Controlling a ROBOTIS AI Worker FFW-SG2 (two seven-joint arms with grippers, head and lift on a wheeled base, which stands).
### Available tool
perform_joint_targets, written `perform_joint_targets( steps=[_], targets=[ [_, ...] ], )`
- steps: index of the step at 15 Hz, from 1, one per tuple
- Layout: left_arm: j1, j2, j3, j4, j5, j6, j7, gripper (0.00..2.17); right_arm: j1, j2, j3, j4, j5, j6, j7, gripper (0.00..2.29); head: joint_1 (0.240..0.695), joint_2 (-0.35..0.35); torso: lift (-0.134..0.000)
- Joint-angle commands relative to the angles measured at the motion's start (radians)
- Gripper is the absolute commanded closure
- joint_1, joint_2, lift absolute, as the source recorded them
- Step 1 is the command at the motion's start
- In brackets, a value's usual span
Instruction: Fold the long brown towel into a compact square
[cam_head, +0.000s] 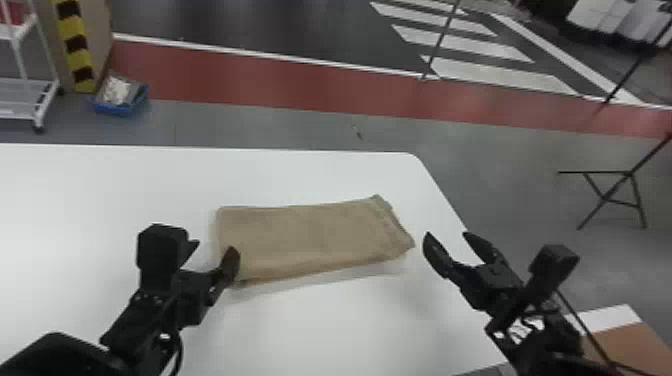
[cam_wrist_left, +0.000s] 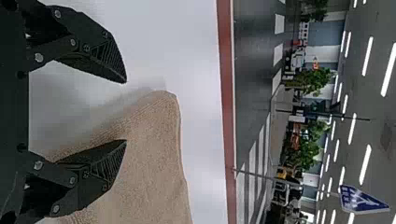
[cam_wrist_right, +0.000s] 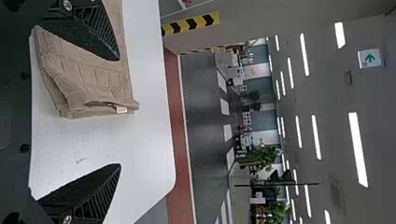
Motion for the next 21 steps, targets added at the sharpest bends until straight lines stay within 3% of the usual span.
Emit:
perform_joint_targets(
  steps=[1,6,8,10,15,21],
  targets=[
    [0.002,0.002,-0.007,-0.002,-0.001,0.032,-0.008,0.52,-0.001,0.0,0.001,0.001,0.001,-0.002,0.0,0.07,0.695,-0.35,-0.123],
    [0.005,0.005,-0.017,-0.035,0.0,0.081,-0.017,0.52,0.005,0.001,0.001,0.001,-0.009,0.001,0.0,0.08,0.695,-0.35,-0.123],
    [0.005,0.005,-0.025,-0.039,-0.003,0.088,-0.016,0.85,0.005,0.001,-0.008,0.004,-0.021,0.001,0.0,0.08,0.695,-0.35,-0.123],
    [0.006,0.006,-0.028,-0.042,-0.02,0.088,-0.016,1.39,0.01,0.001,-0.011,0.007,-0.026,0.001,0.0,0.08,0.695,-0.35,-0.123],
    [0.011,0.013,0.007,-0.104,-0.024,0.091,-0.017,1.42,0.018,0.0,-0.014,0.007,-0.036,-0.002,0.0,0.09,0.695,-0.35,-0.123],
    [0.055,0.069,0.199,-0.228,-0.003,0.201,-0.029,1.42,0.016,-0.002,-0.008,0.007,-0.038,-0.002,0.0,0.09,0.695,-0.35,-0.123]
  ],
)
